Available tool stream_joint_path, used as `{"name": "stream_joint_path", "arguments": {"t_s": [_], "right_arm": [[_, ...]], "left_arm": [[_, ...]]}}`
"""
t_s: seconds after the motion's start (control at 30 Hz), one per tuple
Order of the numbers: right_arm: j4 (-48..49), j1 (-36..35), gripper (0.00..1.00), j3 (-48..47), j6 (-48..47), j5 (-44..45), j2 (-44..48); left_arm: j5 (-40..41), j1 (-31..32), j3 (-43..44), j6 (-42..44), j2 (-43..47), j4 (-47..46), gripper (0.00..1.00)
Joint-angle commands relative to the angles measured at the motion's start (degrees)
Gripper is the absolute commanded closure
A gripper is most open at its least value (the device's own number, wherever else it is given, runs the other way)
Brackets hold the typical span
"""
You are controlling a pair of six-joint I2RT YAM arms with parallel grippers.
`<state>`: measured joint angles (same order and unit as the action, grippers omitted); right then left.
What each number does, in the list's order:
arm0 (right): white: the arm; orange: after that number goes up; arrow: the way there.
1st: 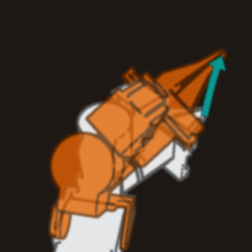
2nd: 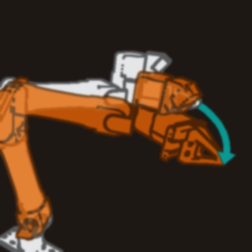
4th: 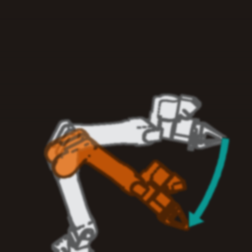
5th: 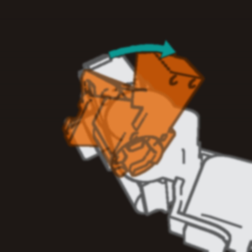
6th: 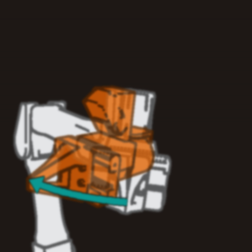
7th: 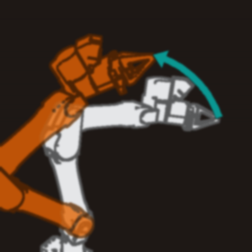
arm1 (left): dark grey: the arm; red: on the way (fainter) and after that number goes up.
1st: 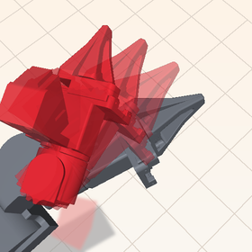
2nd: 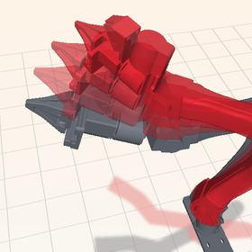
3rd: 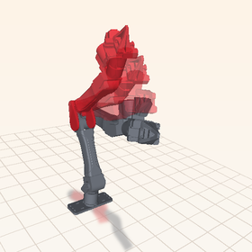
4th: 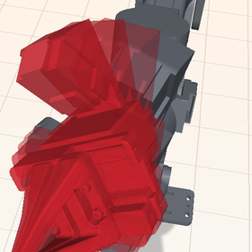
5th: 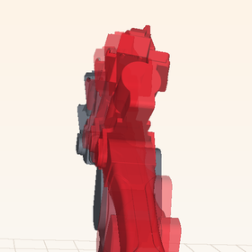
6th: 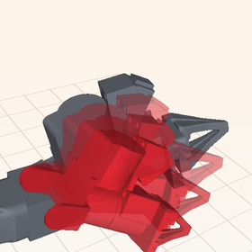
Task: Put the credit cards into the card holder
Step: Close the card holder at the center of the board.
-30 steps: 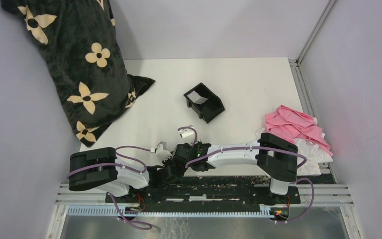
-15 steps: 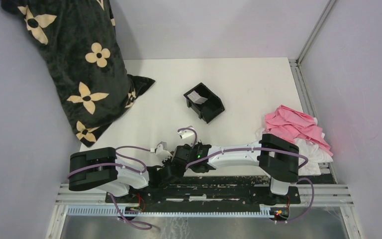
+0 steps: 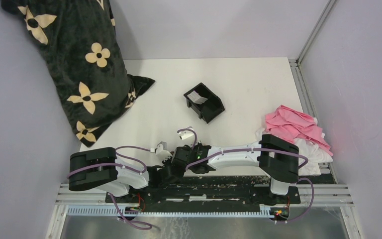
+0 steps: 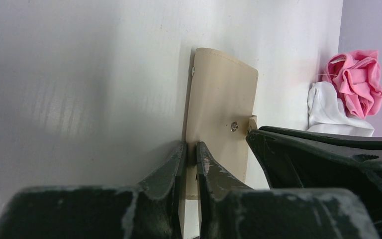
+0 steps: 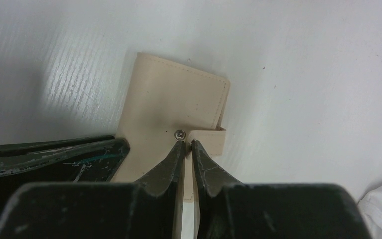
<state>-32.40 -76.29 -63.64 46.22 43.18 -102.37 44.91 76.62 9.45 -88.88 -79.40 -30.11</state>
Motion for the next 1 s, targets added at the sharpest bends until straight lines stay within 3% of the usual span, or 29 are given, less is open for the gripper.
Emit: {"name": "stream_joint_path", "arguments": {"t_s": [0.0,0.97], "right_arm": [[0.42,-0.39,0.86,-2.09,0.15,2.09,1.25],[3.44,0.83,0.88,-2.26,-0.04,0.23,-3.12]], "left_arm": [[0.71,-0.04,-0.93,0.40,-0.85,2.95,0.84],[0.80,0.03,-1.87,0.29,0.23,2.42,0.84]]}}
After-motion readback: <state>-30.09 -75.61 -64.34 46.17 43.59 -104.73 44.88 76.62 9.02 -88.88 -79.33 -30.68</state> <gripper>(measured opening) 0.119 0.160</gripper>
